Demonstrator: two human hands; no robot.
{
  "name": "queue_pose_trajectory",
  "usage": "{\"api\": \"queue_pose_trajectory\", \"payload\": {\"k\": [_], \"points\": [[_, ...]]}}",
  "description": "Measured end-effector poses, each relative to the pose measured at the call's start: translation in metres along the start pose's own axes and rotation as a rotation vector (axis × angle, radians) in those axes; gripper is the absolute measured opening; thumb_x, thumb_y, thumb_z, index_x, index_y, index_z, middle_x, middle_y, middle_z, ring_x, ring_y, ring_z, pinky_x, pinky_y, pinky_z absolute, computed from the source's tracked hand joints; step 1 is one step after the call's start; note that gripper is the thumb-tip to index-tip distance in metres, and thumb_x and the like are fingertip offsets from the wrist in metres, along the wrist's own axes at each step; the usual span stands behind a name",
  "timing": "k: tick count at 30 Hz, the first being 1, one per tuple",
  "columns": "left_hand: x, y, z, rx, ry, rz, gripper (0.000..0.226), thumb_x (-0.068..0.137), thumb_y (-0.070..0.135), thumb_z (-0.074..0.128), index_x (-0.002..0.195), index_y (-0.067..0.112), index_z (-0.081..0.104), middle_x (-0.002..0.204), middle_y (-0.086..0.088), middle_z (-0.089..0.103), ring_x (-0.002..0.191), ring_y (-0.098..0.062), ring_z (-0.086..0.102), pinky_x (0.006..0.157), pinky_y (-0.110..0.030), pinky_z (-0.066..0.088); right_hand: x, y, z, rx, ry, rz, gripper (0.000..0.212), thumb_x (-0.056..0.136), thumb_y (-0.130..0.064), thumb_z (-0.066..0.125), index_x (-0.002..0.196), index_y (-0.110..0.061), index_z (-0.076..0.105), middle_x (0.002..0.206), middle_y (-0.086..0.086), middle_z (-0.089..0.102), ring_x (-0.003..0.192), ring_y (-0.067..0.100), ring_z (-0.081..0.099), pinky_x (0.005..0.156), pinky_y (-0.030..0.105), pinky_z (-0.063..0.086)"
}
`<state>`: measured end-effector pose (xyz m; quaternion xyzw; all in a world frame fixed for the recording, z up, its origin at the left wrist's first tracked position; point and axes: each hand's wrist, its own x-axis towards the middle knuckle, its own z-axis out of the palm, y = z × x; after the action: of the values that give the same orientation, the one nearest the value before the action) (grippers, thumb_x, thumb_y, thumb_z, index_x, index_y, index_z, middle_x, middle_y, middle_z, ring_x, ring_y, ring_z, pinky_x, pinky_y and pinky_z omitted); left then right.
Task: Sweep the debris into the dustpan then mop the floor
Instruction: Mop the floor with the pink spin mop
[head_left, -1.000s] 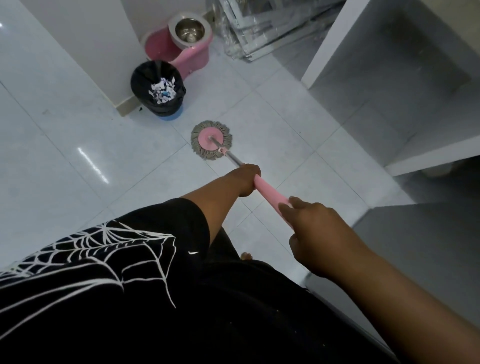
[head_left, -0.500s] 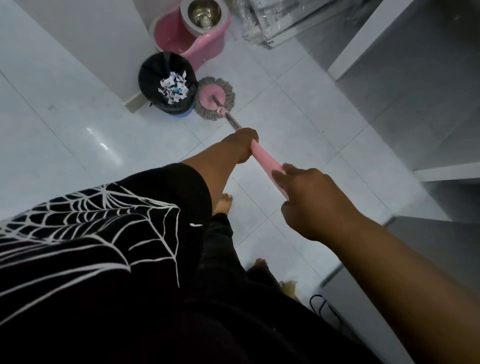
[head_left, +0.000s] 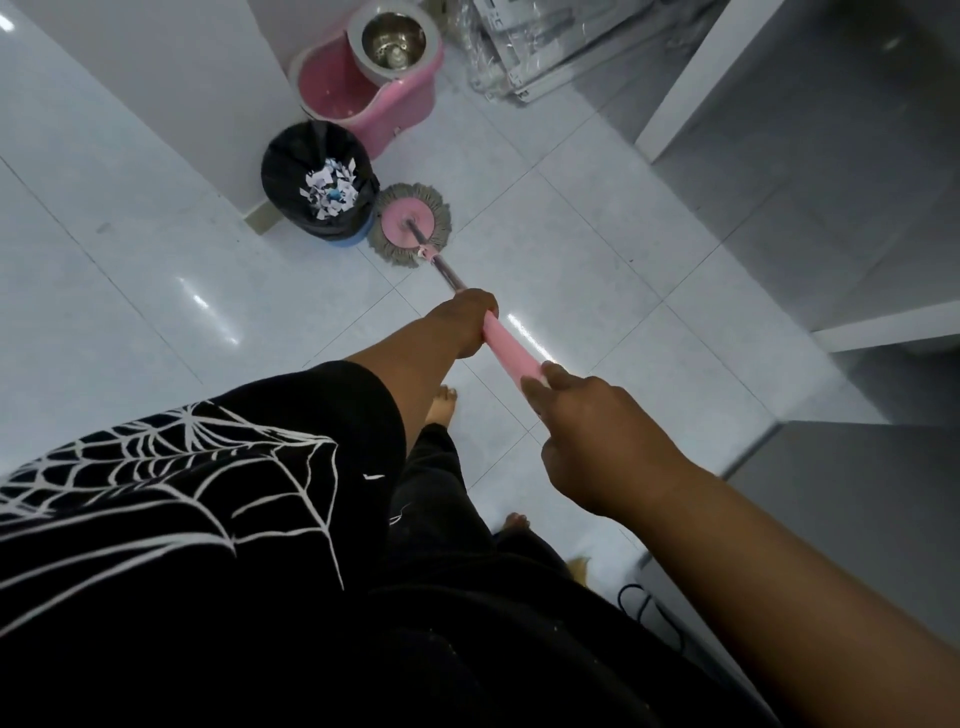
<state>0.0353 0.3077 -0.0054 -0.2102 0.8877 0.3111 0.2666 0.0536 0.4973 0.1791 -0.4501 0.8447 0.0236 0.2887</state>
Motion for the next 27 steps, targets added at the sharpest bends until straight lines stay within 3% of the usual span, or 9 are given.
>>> {"api": "queue_pose_trajectory", "payload": {"k": [5,10,12,17,21,24,27], "points": [[-0.03,0.031,0.032,0.059,-0.026,0.028,0.034,0.087,0.0,0.055,0.119,0.011,0.054,0.119,-0.008,0.056,0.099,-0.026,0.061,0.076,-0.03,0.046,-0.05,0.01,0.01,-0.012,-0.009,0.017,0.051,0.092,-0.013,0.055,0.142,-0.014,0.041,0.131,0.006,0.053,0.084,0.018,0.059,0.074,0.021,0.043],[-0.063,0.065,0.084,0.083,-0.061,0.087,0.03,0.088,0.005,0.058,0.116,0.013,0.054,0.118,-0.006,0.057,0.1,-0.024,0.06,0.083,-0.035,0.05,-0.116,0.024,0.023,-0.053,-0.071,0.029,0.048,0.088,-0.009,0.051,0.135,-0.015,0.044,0.122,0.005,0.054,0.082,0.021,0.059,0.074,0.026,0.052],[-0.075,0.077,0.102,0.113,-0.069,0.117,0.029,0.088,0.009,0.058,0.115,0.015,0.054,0.115,-0.005,0.057,0.098,-0.024,0.061,0.08,-0.035,0.051,-0.141,0.028,0.026,-0.079,-0.102,0.035,0.044,0.085,-0.008,0.049,0.129,-0.016,0.046,0.115,0.003,0.053,0.077,0.022,0.056,0.07,0.034,0.052],[-0.085,0.095,0.118,0.178,-0.09,0.171,0.02,0.086,0.013,0.059,0.104,0.019,0.052,0.11,-0.004,0.059,0.08,-0.021,0.058,0.067,-0.034,0.047,-0.17,0.036,0.026,-0.108,-0.125,0.063,0.038,0.084,-0.01,0.048,0.121,-0.017,0.05,0.117,0.003,0.054,0.08,0.023,0.057,0.07,0.034,0.052],[-0.078,0.09,0.106,0.164,-0.105,0.146,0.026,0.088,0.01,0.06,0.112,0.014,0.053,0.113,-0.006,0.059,0.089,-0.023,0.061,0.077,-0.036,0.053,-0.153,0.03,0.021,-0.123,-0.119,0.069,0.04,0.084,-0.011,0.05,0.123,-0.015,0.049,0.107,0.004,0.054,0.073,0.023,0.054,0.068,0.035,0.052],[-0.065,0.073,0.086,0.135,-0.102,0.124,0.031,0.089,0.006,0.059,0.119,0.012,0.052,0.119,-0.006,0.057,0.096,-0.024,0.062,0.085,-0.039,0.053,-0.124,0.02,0.018,-0.12,-0.127,0.038,0.048,0.084,-0.024,0.059,0.129,-0.012,0.047,0.109,0.006,0.053,0.069,0.022,0.046,0.062,0.029,0.04],[-0.041,0.053,0.059,0.107,-0.067,0.102,0.038,0.089,0.004,0.058,0.126,0.013,0.05,0.125,-0.007,0.054,0.103,-0.025,0.061,0.09,-0.037,0.051,-0.084,0.011,0.011,-0.089,-0.083,0.04,0.047,0.086,-0.019,0.06,0.131,-0.011,0.047,0.111,0.006,0.053,0.068,0.02,0.045,0.063,0.024,0.035]]}}
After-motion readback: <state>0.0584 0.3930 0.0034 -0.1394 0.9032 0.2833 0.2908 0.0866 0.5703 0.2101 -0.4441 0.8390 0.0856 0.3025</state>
